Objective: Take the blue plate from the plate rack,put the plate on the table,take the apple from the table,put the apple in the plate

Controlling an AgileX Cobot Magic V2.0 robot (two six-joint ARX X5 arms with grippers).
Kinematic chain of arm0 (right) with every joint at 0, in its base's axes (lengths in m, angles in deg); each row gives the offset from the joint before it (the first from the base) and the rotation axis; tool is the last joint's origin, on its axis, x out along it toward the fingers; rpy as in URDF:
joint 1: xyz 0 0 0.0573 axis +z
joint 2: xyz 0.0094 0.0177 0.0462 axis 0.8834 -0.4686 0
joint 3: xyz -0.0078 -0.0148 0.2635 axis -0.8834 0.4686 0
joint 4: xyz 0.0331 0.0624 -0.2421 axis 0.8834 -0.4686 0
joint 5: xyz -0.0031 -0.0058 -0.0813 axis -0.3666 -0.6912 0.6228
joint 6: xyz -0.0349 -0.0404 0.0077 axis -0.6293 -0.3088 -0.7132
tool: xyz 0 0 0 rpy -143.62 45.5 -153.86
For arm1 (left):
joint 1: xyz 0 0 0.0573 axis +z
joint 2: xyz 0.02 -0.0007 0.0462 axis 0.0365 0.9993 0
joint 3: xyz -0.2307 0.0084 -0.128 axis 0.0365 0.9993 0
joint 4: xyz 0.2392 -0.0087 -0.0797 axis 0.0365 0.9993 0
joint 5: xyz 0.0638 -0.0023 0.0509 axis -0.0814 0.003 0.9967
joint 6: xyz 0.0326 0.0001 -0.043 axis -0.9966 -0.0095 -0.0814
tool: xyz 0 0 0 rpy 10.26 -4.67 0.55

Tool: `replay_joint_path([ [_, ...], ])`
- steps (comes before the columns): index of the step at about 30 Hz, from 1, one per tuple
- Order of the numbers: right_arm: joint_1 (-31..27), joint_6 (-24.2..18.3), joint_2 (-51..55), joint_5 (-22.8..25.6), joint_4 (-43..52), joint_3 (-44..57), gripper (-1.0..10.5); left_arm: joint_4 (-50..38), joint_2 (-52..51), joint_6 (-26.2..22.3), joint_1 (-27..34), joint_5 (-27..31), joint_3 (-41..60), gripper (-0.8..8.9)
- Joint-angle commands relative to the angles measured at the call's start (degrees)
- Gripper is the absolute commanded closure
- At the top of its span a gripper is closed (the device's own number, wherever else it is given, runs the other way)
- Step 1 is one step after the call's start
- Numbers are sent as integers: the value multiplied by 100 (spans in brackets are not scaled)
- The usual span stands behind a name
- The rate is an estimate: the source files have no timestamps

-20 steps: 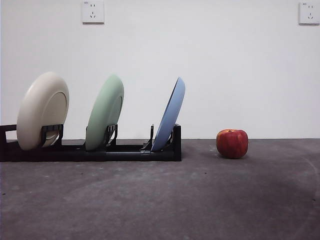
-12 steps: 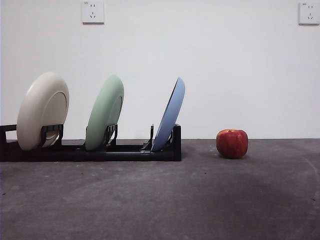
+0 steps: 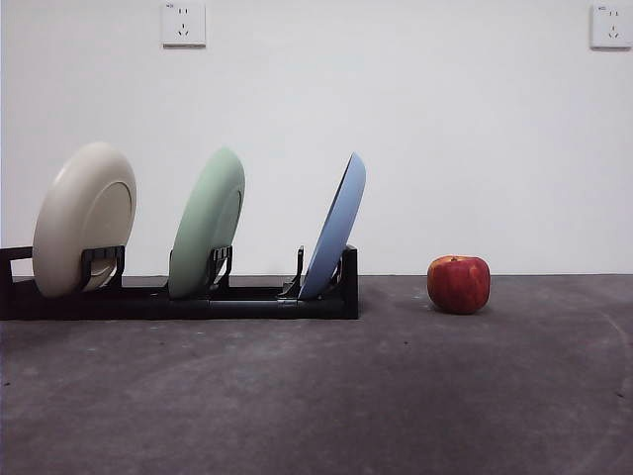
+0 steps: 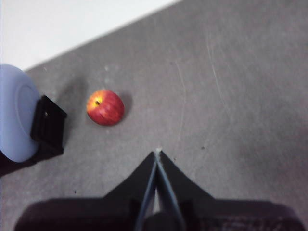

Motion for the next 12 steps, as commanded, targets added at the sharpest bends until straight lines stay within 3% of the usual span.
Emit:
replay_joint_path([
  [1,4,26,-376,-15,-273,-328,946,90,417,35,20,-367,-361,818],
  [6,4,24,-1119,-85,-632,-743,946,238,1346,35,-11,-1440,-1161,819],
  [12,7,-22,-2013,-1237,-721,-876,946,1600,3097,-234,-439,-2059,-3147,819],
])
